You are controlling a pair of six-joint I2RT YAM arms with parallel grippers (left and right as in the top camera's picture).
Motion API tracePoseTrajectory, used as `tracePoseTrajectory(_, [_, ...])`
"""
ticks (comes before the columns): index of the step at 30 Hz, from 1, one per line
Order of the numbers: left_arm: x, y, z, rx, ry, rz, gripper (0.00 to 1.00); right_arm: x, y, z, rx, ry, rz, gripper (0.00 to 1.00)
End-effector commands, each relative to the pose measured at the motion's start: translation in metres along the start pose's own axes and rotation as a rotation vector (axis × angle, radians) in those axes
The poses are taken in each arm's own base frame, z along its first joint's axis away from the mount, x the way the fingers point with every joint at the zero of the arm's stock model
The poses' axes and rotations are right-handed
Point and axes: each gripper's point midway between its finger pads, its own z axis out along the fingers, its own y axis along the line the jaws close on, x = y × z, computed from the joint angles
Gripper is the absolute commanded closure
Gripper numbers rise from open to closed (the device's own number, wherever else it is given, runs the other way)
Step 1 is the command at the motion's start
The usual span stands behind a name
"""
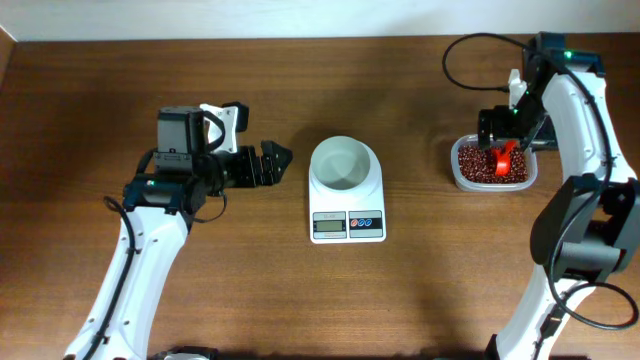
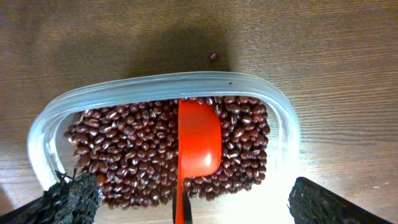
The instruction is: Scoop item into bowl and weigh 50g on scale
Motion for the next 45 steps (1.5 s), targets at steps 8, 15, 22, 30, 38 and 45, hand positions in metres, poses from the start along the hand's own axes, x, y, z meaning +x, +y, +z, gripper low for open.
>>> tracePoseTrajectory(8, [0.002,0.007,-0.002,-0.055,0.004,0.013,0.83,-0.007,-0.002,-0.011,-0.015,-0.034,0.016,0.01])
tracePoseTrajectory(15, [0.063,-0.053,0.029,-0.191,0.158,0.457,1.00,-0.007,-0.002,-0.011,-0.015,-0.034,0.016,0.01])
tracePoseTrajectory(22, [0.114,-0.182,0.066,0.043,0.073,0.980,1.00,-0.007,-0.002,-0.011,-0.015,-0.034,0.016,0.01])
tracePoseTrajectory(30, [0.133,-0.165,0.103,0.024,0.164,1.216,1.00,-0.007,-0.002,-0.011,-0.015,-0.035,0.016,0.01])
tracePoseTrajectory(38, [0.177,-0.100,0.167,-0.122,0.399,1.321,1.00,-0.007,-0.002,-0.011,-0.015,-0.035,0.016,0.01])
tracePoseTrajectory(45, [0.167,-0.082,0.169,-0.237,0.406,1.378,1.00,-0.007,-0.002,-0.011,-0.015,-0.034,0.017,0.01])
